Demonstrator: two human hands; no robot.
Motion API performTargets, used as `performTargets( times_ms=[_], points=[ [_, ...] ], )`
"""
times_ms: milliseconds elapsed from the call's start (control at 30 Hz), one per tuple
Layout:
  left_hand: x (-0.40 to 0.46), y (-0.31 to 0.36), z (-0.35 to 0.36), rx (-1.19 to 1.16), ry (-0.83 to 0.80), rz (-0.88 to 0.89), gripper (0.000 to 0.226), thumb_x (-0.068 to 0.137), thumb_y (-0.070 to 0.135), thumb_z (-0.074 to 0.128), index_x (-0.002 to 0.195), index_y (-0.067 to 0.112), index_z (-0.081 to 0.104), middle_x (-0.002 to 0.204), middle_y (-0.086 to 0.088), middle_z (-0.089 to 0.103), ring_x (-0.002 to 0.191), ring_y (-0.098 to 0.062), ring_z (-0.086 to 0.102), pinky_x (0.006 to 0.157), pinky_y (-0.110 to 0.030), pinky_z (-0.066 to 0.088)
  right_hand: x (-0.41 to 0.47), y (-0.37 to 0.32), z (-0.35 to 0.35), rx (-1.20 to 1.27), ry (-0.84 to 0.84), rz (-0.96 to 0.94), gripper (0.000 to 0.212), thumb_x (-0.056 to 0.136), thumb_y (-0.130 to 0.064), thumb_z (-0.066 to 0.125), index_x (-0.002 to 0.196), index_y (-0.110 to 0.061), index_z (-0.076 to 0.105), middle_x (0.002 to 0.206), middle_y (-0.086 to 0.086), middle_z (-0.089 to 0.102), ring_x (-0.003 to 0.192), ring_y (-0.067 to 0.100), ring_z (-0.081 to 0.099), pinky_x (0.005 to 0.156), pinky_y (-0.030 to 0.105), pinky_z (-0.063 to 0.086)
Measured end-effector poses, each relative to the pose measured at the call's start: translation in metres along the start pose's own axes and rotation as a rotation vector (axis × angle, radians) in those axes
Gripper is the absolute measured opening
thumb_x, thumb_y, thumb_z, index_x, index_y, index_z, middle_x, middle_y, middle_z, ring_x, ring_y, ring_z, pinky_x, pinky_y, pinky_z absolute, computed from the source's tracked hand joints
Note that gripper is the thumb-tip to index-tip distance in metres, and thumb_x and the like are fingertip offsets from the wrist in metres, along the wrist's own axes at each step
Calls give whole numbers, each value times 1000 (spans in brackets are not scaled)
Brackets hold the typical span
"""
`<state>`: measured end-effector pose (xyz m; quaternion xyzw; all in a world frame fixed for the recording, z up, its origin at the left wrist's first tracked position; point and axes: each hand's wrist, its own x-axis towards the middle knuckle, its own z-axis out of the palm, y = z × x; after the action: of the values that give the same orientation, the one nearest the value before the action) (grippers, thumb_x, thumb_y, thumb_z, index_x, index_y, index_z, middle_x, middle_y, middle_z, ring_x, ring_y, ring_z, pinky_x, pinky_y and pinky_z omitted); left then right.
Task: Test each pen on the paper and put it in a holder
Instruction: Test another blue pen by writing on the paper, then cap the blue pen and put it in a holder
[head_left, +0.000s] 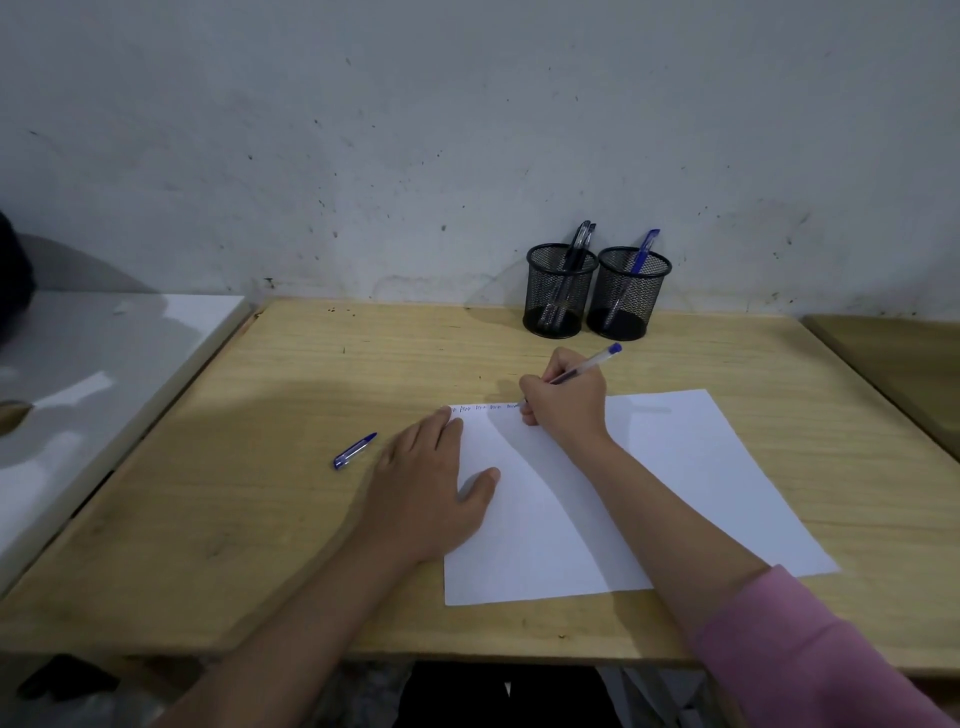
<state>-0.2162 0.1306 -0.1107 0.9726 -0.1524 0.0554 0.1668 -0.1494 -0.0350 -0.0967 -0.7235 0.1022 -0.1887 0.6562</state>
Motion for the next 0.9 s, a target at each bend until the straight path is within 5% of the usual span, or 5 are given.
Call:
performTargets(
  times_ms=[167,333,467,667,900],
  points=[
    [1,0,-1,-28,8,6,70,85,59,35,141,18,28,154,4,21,139,-15,21,113,-34,20,0,-4,-4,66,66,55,27,76,4,59,61,-8,40,49,16,54,41,22,57,40,24,46],
    [-1,-2,-3,-114,37,14,76,79,60,34,139,14,35,151,1,30,137,-18,26,113,-31,20,-2,-13,-7,107,80,116,40,77,-27,78,63,-14,42,45,6,54,30,12,51,33,20,40],
    [-4,0,-7,-151,44,9,70,80,58,35,134,14,43,141,1,43,130,-18,35,108,-28,27,-11,-24,-5,102,44,140,31,69,-21,84,70,-11,55,60,8,64,32,10,53,35,19,43],
    [-17,-2,-18,-103,419,22,36,82,34,42,97,12,66,96,-3,67,88,-23,62,85,-37,47,-38,-44,-11,130,88,180,22,87,-26,67,85,-4,64,65,4,60,49,12,56,44,25,50],
    [-33,-30,-28,-76,439,-303,33,72,9,62,104,8,66,107,-12,66,97,-35,59,89,-47,42,-73,-52,-28,67,34,157,36,92,-34,57,88,1,66,65,5,58,49,14,53,46,27,45]
  ],
)
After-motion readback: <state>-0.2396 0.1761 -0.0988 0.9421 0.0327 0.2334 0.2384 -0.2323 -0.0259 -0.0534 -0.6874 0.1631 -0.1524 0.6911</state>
